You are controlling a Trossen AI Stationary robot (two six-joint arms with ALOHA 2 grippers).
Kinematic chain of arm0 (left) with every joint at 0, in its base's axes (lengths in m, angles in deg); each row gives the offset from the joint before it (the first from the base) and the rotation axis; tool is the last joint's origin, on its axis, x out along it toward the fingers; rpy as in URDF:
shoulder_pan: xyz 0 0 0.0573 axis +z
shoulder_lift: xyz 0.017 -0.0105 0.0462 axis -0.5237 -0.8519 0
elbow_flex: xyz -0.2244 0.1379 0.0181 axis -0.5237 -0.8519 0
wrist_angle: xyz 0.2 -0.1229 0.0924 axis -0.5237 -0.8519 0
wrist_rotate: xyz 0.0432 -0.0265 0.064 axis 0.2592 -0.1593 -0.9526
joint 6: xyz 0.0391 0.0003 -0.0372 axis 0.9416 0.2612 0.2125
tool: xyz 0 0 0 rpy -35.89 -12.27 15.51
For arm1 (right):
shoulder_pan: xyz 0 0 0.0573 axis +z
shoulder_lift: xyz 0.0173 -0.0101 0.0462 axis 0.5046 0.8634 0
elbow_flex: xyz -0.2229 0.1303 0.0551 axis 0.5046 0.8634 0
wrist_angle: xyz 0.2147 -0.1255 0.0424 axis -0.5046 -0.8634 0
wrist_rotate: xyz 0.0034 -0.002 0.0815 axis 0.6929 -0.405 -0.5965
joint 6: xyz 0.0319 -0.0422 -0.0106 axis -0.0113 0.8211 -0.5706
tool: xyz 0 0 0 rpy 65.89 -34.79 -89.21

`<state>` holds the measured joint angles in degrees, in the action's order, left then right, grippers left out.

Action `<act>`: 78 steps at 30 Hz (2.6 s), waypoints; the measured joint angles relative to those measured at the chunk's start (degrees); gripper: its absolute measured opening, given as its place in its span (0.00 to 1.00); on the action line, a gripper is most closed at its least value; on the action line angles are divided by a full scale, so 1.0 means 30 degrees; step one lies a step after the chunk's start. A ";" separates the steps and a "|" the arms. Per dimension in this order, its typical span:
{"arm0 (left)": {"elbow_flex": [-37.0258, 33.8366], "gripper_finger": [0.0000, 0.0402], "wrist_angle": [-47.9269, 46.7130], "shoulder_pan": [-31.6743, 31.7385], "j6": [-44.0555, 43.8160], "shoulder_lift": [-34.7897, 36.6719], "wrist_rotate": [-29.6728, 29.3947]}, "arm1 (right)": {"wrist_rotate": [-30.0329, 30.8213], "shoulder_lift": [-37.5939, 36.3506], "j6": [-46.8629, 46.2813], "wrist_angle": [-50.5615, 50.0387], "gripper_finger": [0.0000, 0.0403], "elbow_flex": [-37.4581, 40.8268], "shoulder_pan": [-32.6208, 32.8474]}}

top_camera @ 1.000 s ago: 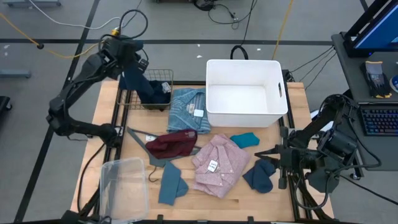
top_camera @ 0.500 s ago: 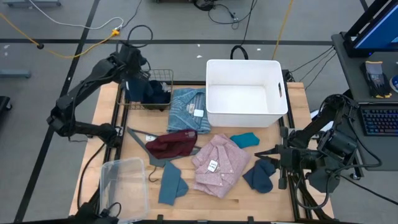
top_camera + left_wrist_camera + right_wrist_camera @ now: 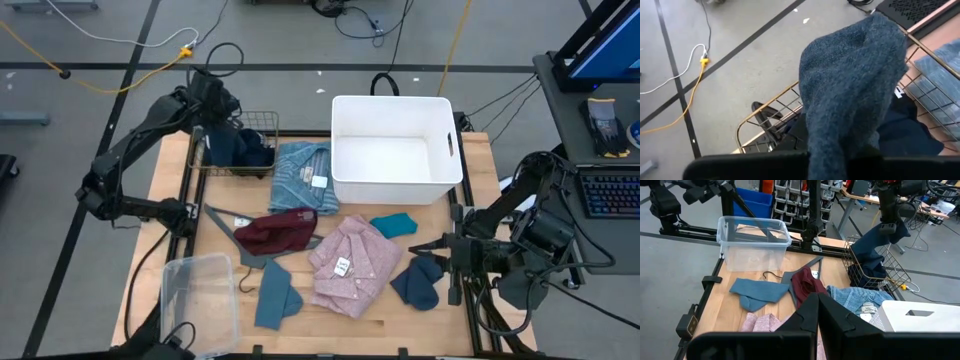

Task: Pick & Place Cloths
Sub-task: Put the gray shorts into the gold wire basket, then put the red underwear into the gold wire basket

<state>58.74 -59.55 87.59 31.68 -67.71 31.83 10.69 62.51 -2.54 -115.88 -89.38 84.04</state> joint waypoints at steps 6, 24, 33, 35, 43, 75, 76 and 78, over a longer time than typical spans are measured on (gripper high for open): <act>-0.0516 0.05 -0.0095 0.0000 0.0474 0.0007 0.1009 | 0.0000 0.0000 0.0015 0.0000 0.00 0.0000 0.0000; -0.3912 0.14 -0.0093 0.0203 0.0527 0.0000 0.1661 | -0.0029 0.0000 0.0000 0.0119 0.00 0.0000 -0.0003; -0.3912 0.24 -0.0153 0.0204 -0.1483 0.0000 0.1061 | -0.0043 0.0000 0.0044 0.0131 0.00 0.0000 -0.0007; -0.3912 0.32 -0.0213 0.0204 -0.1852 0.0000 0.0783 | -0.0043 0.0000 0.0051 0.0131 0.00 0.0000 -0.0004; -0.3696 0.63 -0.1855 0.0093 -0.2563 0.0000 0.0757 | -0.0051 0.0000 0.0058 0.0131 0.00 0.0000 -0.0007; 0.2667 0.60 -0.2328 -1.6928 -0.6072 0.1422 0.3936 | -0.0058 0.0000 0.1712 0.0440 0.00 0.0000 -0.0003; 0.2667 0.60 -0.2300 -1.7565 -0.6168 0.1129 0.3615 | -0.0058 0.0000 0.1712 0.0427 0.00 0.0000 -0.0007; 0.2667 0.60 -0.2245 -1.8659 -0.6423 0.0472 0.3064 | -0.0065 0.0000 0.1712 0.0350 0.00 0.0000 -0.0007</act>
<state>66.74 -66.28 31.61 12.41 -66.30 41.02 10.49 62.51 2.60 -114.83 -89.38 84.02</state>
